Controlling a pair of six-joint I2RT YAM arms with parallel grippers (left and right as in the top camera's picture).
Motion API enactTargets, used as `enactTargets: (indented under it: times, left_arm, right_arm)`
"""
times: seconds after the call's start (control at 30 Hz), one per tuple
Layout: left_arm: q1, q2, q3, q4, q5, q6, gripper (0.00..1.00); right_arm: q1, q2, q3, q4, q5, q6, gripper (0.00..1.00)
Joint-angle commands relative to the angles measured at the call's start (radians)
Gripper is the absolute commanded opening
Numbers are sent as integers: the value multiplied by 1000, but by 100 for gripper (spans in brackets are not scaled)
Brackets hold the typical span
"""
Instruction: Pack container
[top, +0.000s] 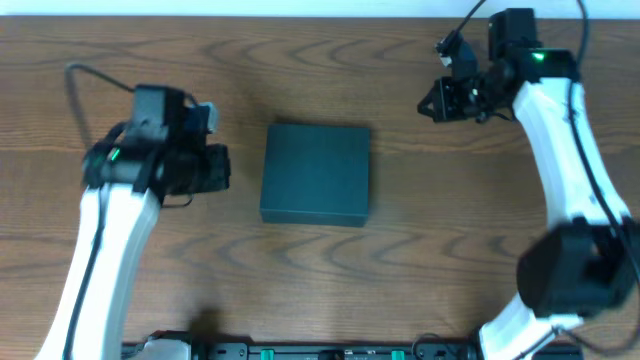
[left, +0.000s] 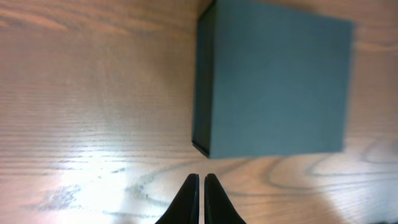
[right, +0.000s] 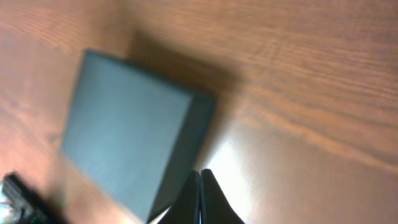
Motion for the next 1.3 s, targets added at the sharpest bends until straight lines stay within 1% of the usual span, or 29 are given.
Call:
enactTargets:
  times: [0.0,0.13,0.23,0.33,0.43,0.5,0.6,0.67,0.7,0.73,0.77,0.9,0.97,1.27]
  left_arm:
    - [0,-136,14,-42,-21,45,6]
    - [0,-306,14,-130,-20,80,6]
    - [0,-423,9,-219,-18,96,6]
    - [0,-533,-18,-280,-14,109,6]
    - [0,-633,-86,-290,13,109,6]
    - [0,-693,-151,-277,48,109,6]
    - [0,-754,-249,-251,64,108,6]
    - [0,-768,-308,-233,64,94,6]
    - [1,-767,-334,-223,64,77,23]
    - [1,-765,-352,-214,64,57,58]
    - [0,-765,-364,-206,63,34,95]
    - [0,-765,-380,-212,64,-63,95]
    - [0,-765,-380,-237,56,-68,95]
    - [0,-765,-380,-237,56,-68,95]
  right_arm:
    - [33,-159,-4,-47,-12,-53,2]
    - [66,-357,-106,-83,-5,-53,2]
    - [92,-545,-256,-85,11,-44,2]
    - [113,-768,-452,-52,11,13,1]
    - [119,-998,-638,-22,11,94,2]
    - [119,-1142,-731,-22,11,128,2]
    - [119,-1334,-828,-22,11,200,2]
    - [119,-1429,-862,-26,12,227,2]
    - [119,-1469,-872,-27,12,245,20]
    - [119,-1495,-878,-27,12,259,67]
    - [119,-1512,-879,-29,12,269,99]
    - [119,-1533,-879,-34,8,269,99]
    - [119,-1533,-879,-33,6,269,99]
    - [119,-1533,-879,-35,7,269,99]
